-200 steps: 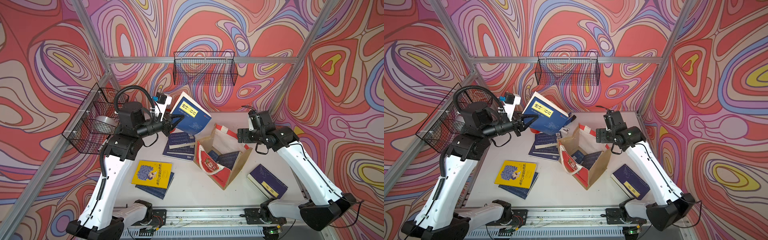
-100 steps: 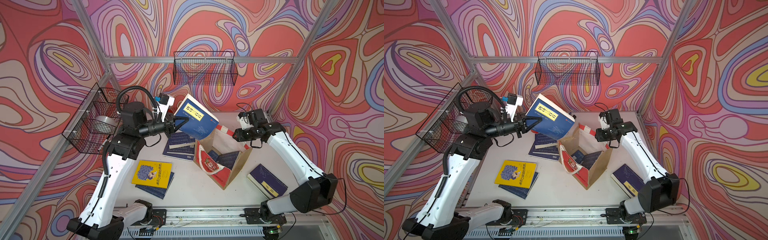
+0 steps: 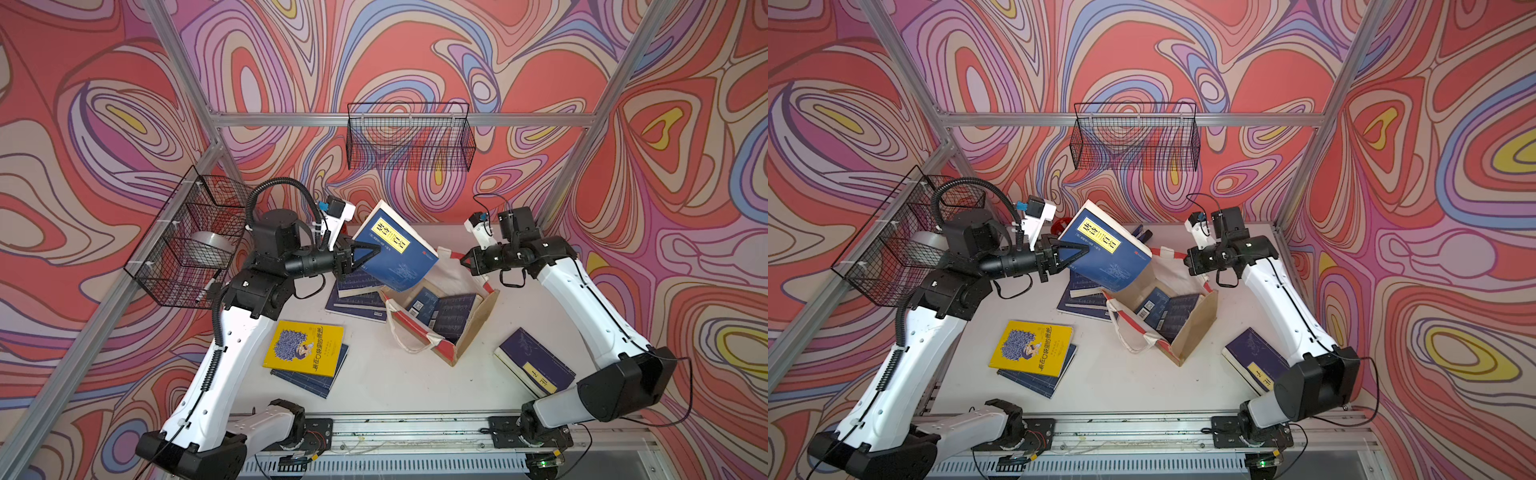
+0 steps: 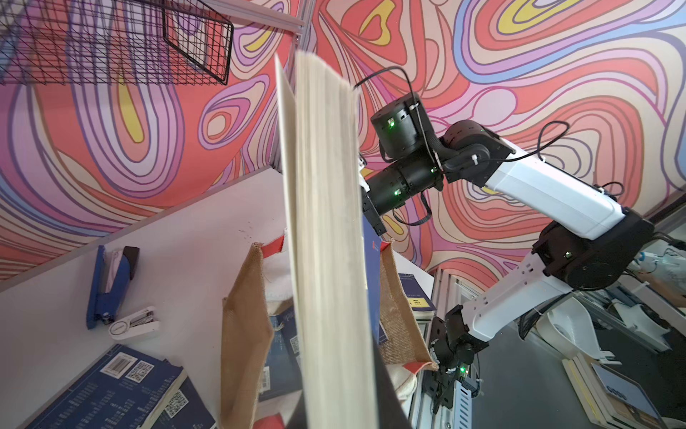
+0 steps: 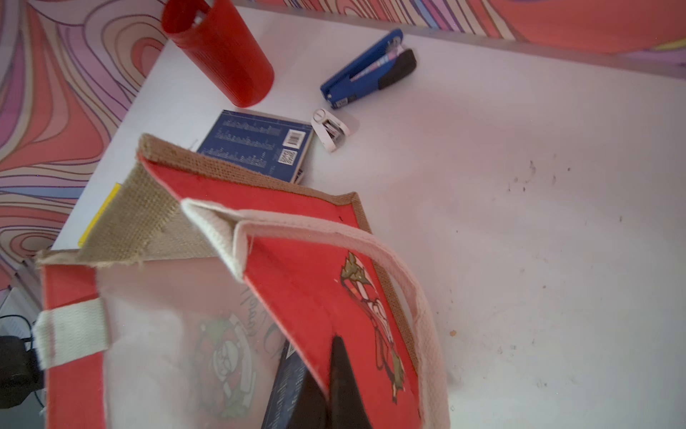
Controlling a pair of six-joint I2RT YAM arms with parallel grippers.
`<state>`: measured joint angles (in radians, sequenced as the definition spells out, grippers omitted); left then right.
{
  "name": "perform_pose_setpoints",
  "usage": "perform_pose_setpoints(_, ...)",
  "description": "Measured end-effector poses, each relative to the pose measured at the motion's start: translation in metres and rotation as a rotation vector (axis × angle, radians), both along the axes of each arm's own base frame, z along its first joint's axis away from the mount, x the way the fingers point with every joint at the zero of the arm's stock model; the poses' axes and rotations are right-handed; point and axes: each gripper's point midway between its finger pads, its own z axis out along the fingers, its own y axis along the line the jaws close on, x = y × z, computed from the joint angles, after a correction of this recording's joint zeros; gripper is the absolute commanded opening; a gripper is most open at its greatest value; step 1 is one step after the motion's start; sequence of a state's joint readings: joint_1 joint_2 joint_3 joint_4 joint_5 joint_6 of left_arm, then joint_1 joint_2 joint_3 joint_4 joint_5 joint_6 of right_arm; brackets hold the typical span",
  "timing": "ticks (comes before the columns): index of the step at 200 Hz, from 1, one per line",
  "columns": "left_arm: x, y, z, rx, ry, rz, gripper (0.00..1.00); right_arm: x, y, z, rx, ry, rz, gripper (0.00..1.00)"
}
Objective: Put the books into the canvas bag
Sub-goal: Pick up the canvas bag from the center of the board, then place the book in the canvas bag.
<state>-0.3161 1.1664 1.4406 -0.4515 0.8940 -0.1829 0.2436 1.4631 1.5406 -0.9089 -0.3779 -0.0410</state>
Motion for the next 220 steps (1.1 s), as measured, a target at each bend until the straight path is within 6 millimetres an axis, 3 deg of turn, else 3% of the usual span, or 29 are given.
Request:
perform_pose_setpoints(22, -0.009, -0.014, -0.017, -0.003, 0.046, -0.054, 0.00, -0.009, 0.007, 0.027, 0.045, -0.097, 0.035, 0.00)
perform_pose_setpoints(43, -0.022, -0.026, -0.038, 0.006, 0.088, -0.099, 0.00, -0.022, 0.013, 0.040, 0.069, -0.172, 0.056, 0.00)
perform_pose_setpoints(72, -0.040, -0.036, -0.068, 0.038, 0.130, -0.127, 0.00, -0.030, 0.017, 0.039, 0.082, -0.196, 0.069, 0.00)
perform_pose_setpoints(132, -0.051, -0.068, -0.127, 0.148, 0.122, -0.075, 0.00, -0.028, 0.028, 0.038, 0.096, -0.196, 0.043, 0.00)
perform_pose_setpoints(191, -0.020, -0.096, -0.141, 0.272, -0.001, 0.188, 0.00, -0.031, 0.038, 0.037, 0.082, -0.200, -0.004, 0.00)
perform_pose_setpoints(220, -0.006, -0.095, -0.137, 0.302, -0.043, 0.293, 0.00, -0.031, 0.038, 0.038, 0.086, -0.208, -0.044, 0.00)
